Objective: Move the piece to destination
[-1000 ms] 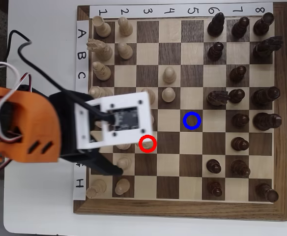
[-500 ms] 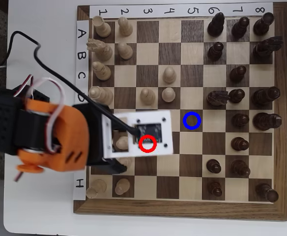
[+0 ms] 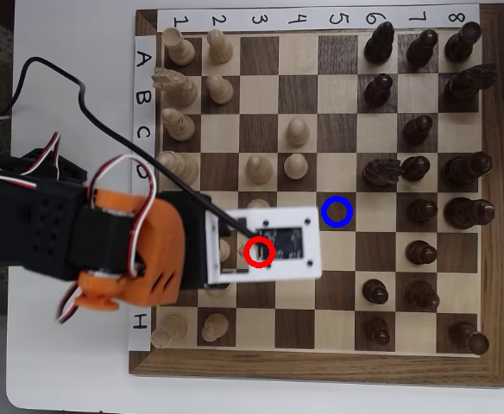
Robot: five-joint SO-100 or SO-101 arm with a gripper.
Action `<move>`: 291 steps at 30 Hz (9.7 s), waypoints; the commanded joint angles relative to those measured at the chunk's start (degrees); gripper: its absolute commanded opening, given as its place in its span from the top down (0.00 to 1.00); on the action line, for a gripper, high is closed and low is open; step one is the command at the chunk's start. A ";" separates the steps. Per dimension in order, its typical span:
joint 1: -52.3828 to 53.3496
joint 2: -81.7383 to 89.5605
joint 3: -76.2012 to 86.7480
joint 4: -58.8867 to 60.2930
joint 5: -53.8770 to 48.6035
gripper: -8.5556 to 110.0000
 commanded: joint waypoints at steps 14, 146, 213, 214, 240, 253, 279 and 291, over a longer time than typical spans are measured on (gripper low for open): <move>0.53 -1.23 8.17 -16.52 -1.85 0.74; 3.52 2.90 2.72 -20.92 2.37 0.93; -7.21 -20.30 -1.85 -37.18 5.01 0.93; -7.21 -20.57 -1.85 -37.35 5.01 0.93; -7.12 -26.46 -4.57 -40.08 3.69 0.91; -6.77 -26.02 -4.13 -38.23 3.25 0.91; -8.00 -25.93 -3.52 -36.39 2.90 0.88; -8.61 -26.02 -3.43 -37.53 2.64 0.84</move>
